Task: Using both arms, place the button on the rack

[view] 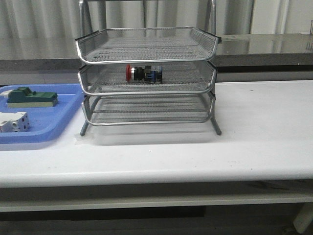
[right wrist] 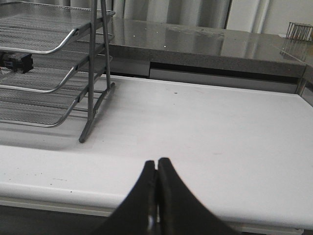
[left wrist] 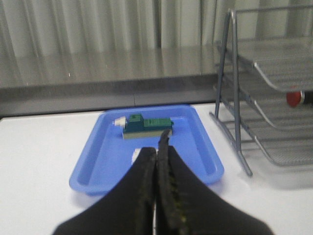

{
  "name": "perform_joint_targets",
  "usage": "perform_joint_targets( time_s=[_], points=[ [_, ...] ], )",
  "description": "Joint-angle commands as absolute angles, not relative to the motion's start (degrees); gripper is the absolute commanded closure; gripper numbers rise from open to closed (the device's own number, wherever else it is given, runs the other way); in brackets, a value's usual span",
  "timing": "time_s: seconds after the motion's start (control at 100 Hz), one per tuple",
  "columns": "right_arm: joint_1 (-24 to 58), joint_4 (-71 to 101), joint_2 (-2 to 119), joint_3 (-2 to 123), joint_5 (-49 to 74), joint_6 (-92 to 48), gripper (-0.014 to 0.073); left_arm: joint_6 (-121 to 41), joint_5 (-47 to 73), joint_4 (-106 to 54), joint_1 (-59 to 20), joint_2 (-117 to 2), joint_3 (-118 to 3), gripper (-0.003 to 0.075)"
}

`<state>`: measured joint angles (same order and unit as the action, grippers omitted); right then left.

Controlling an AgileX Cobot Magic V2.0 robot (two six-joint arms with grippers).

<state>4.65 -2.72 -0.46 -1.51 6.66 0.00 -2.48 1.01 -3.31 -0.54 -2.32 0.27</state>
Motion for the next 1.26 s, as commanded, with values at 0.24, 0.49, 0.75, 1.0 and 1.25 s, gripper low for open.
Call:
perform_joint_targets(
  time_s=[0.24, 0.49, 0.75, 1.0, 1.25],
  points=[
    [4.39, -2.62, -1.5, -1.63, 1.72, 0.0, 0.0659, -1.77, -4.45, -1.0, -0.97, 2.01, 2.19, 0.0741],
    [4.39, -2.62, -1.5, -1.63, 1.72, 0.0, 0.0659, -1.77, -4.45, -1.0, -0.97, 2.01, 2.19, 0.0741],
    [4.39, -2.62, -1.5, -1.63, 1.72, 0.0, 0.0659, -1.77, -4.45, -1.0, -0.97, 2.01, 2.19, 0.0741],
    [4.39, -2.62, -1.5, -1.63, 1.72, 0.0, 0.0659, -1.77, -4.45, -1.0, -0.97, 2.01, 2.19, 0.0741],
    [4.39, -2.62, -1.5, -1.63, 1.72, 0.0, 0.0659, -1.77, -4.45, -1.0, -0.97, 2.01, 2.19, 0.0741]
  ],
)
